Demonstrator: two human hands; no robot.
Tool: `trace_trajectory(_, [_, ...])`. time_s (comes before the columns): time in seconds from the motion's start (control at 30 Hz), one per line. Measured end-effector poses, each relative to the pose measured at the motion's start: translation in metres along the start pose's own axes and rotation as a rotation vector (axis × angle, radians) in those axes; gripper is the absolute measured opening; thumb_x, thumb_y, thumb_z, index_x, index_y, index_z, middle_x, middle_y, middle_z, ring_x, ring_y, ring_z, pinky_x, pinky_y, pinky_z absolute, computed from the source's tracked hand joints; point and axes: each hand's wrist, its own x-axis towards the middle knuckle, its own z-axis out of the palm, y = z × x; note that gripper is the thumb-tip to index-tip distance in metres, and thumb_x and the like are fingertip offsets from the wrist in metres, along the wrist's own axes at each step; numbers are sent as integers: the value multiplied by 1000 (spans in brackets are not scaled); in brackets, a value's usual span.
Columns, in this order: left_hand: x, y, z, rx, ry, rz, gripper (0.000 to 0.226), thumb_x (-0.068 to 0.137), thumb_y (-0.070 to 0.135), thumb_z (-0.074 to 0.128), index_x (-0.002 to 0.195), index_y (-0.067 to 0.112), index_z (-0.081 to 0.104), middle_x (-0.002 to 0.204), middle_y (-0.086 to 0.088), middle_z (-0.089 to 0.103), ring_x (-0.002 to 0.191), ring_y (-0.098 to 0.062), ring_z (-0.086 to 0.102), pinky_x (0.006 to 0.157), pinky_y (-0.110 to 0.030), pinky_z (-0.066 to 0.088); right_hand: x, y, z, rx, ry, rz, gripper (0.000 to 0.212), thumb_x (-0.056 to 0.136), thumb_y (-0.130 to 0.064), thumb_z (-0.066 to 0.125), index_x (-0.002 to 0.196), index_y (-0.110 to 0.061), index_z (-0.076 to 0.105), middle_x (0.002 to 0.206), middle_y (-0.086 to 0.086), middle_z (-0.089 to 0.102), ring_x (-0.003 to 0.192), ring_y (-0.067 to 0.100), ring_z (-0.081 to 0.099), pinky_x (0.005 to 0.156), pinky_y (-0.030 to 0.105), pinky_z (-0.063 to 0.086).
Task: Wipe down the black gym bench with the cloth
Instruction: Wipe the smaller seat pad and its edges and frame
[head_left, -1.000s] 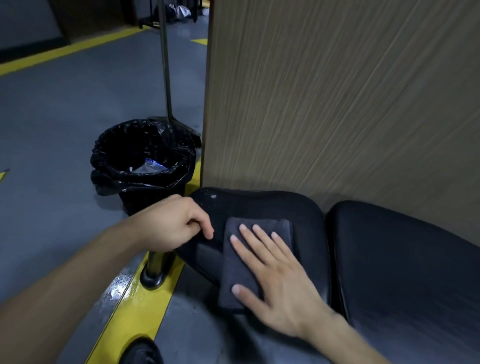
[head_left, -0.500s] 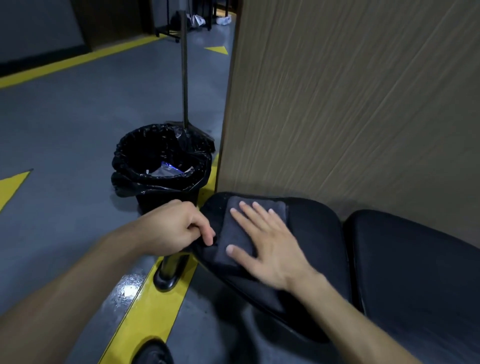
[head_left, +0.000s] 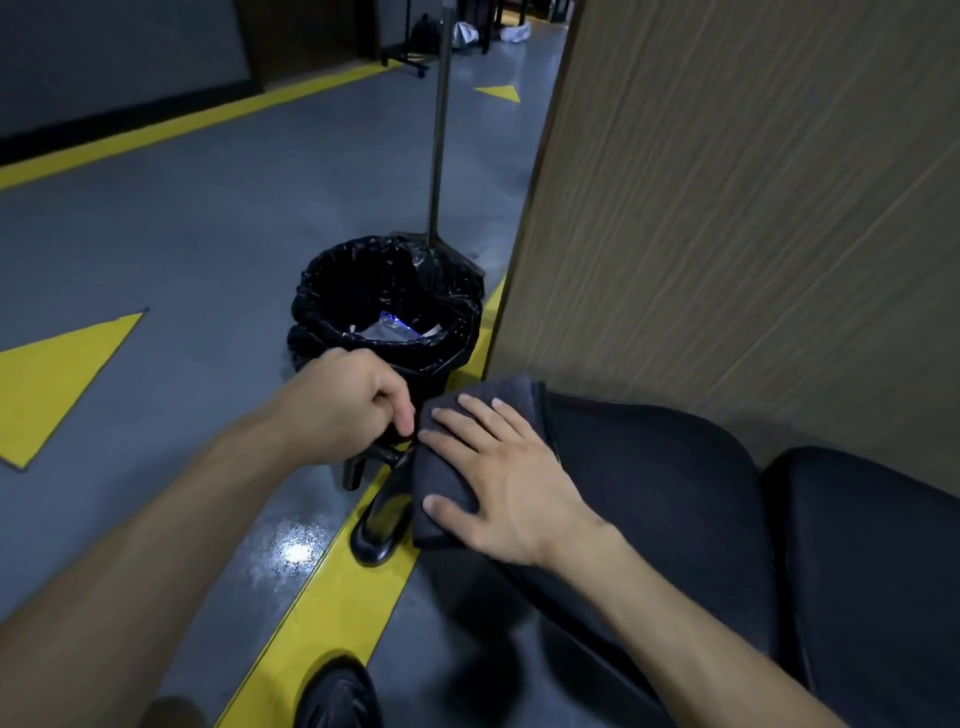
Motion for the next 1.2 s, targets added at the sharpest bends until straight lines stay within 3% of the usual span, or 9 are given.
trace_trajectory(0.1, [-2,1,0,-5,-3,-32,43,73,21,42,75,50,73,86,24,75,91,-5,71,87,-34,57,13,29,-8,110,-17,18,71,88,-68,46,147,-29,50,157,-2,44,150,19,29,125,40,13])
trace_trajectory(0.2, [-4,2,0,-19,-29,-44,45,73,19,41,76,49,74,84,18,77,86,-10,73,83,-37,59,51,65,-21,106,-81,334,69,88,-74,37,140,-33,55,145,-1,57,136,25,48,114,42,33])
trace_trajectory(0.27, [-6,1,-2,-21,-30,-61,46,72,20,40,75,50,74,84,16,77,85,-11,73,83,-37,59,62,62,-17,25,-119,417,68,89,-74,33,138,-33,56,142,2,58,133,27,50,111,43,35])
trace_trajectory(0.43, [0,10,-1,-31,5,-93,45,71,25,36,69,52,72,86,14,77,85,-11,72,84,-36,59,-1,-17,0,-99,-46,-69,70,78,-66,47,133,-26,62,146,-1,53,147,23,32,125,43,10])
trace_trajectory(0.53, [0,21,1,-38,17,-73,44,72,27,36,68,55,70,84,11,77,78,-12,73,80,-37,60,-30,-26,12,-152,-8,-155,65,80,-53,57,140,-30,56,157,-4,42,153,21,21,126,40,5])
trace_trajectory(0.63, [-6,31,3,-43,11,-55,43,73,26,38,67,54,70,86,14,77,78,-9,73,82,-35,59,-34,0,4,-26,37,-19,69,87,-60,52,151,-36,42,164,-7,30,155,19,18,126,39,9])
trace_trajectory(0.83, [-18,47,7,-60,-8,3,53,90,3,49,67,43,75,93,16,77,84,1,71,89,-34,59,-83,75,-31,76,109,576,89,84,-81,18,157,-32,32,167,-2,23,155,20,13,125,36,5])
trace_trajectory(1.0, [-11,63,21,-36,-71,61,49,91,4,50,70,41,75,90,15,78,79,-1,72,82,-35,61,-168,51,-33,64,123,590,84,88,-78,24,159,-31,25,168,-6,13,156,16,0,126,34,-3])
trace_trajectory(1.2, [6,90,46,-6,-165,152,46,85,10,49,76,48,73,90,14,77,85,-8,73,81,-35,60,-221,26,-29,123,186,679,91,84,-86,33,159,-36,21,170,-6,0,156,12,-10,127,40,7])
